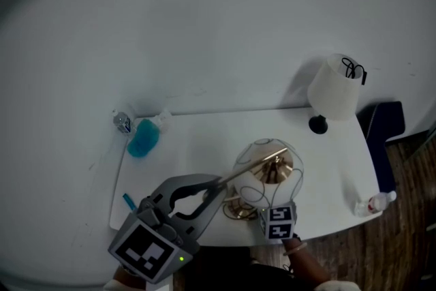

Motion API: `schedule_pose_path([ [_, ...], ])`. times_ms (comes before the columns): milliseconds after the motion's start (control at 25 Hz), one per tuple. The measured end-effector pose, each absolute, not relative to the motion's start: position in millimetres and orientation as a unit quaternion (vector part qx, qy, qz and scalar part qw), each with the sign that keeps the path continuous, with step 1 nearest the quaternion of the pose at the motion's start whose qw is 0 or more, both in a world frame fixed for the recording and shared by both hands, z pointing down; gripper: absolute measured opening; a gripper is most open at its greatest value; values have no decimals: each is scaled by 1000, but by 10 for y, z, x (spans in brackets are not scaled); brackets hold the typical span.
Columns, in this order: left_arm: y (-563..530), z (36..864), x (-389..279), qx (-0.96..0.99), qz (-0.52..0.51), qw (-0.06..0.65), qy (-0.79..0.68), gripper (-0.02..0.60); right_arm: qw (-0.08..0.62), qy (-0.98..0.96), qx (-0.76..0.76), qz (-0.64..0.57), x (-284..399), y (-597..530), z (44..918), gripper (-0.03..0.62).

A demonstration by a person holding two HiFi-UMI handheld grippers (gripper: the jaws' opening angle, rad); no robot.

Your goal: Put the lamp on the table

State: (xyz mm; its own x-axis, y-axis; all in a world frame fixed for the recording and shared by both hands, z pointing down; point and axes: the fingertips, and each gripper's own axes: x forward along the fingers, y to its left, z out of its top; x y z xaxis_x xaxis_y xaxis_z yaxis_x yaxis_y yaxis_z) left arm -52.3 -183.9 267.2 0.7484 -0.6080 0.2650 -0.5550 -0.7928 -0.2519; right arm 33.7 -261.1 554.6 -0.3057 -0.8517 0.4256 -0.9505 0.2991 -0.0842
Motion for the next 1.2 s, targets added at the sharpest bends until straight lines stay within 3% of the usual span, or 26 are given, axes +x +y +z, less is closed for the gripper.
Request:
schedule_pose_path([
  [1200,-2740,2870,-694,-933,-172,63,309,37,161,-787,571,169,173,-3505,5735,46],
])
